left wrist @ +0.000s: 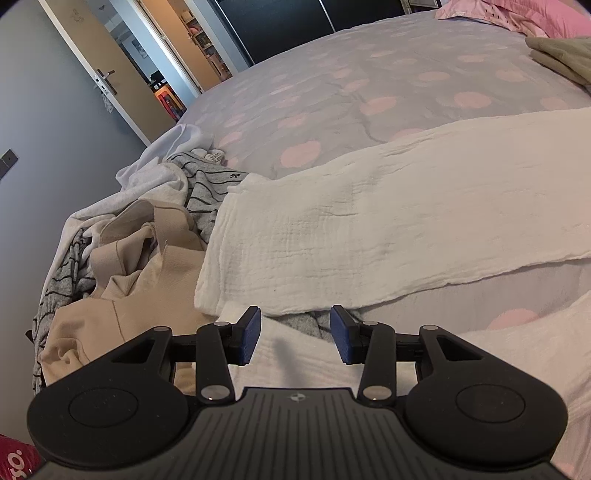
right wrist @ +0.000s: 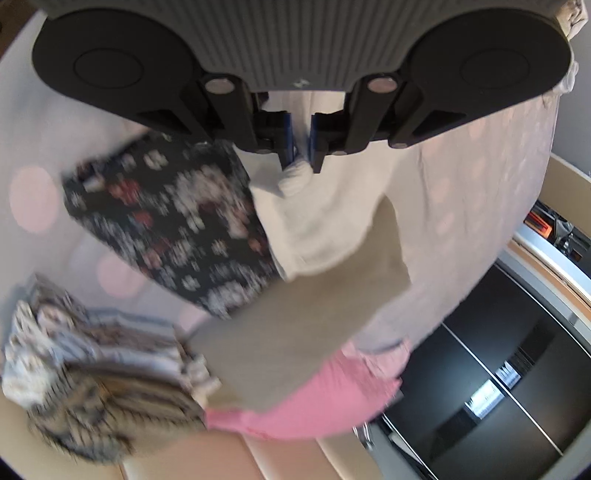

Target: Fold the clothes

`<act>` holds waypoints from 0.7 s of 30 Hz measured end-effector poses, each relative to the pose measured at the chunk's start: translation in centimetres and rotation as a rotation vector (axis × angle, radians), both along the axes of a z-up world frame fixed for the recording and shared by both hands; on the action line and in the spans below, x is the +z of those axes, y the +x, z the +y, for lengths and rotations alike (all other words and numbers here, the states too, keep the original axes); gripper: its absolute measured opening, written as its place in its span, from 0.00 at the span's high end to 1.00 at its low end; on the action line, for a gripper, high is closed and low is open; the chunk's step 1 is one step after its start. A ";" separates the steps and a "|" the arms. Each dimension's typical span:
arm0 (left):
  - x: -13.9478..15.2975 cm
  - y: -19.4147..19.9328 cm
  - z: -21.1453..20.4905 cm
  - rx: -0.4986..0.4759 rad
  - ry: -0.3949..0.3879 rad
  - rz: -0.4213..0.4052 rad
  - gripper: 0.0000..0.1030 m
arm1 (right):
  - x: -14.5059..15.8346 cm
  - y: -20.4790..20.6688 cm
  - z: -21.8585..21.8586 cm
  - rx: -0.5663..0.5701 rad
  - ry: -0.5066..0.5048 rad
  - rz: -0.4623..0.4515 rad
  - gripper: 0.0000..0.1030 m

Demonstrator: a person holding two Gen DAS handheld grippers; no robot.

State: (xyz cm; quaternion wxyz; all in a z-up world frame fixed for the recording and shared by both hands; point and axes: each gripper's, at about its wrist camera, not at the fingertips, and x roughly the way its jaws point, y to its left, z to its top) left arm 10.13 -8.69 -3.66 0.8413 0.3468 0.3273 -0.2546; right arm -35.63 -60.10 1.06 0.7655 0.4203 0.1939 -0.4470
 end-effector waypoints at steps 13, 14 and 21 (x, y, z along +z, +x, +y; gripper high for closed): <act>-1.0 1.6 5.3 0.136 0.023 0.050 0.50 | 0.5 5.2 -1.5 -0.004 -0.027 0.058 0.91; -1.3 1.9 5.6 0.144 0.031 0.060 0.50 | 0.4 5.3 -1.5 -0.004 -0.026 0.061 0.91; -3.2 3.7 6.7 0.252 0.097 0.179 0.55 | 0.0 5.8 -1.5 -0.017 -0.017 0.082 0.91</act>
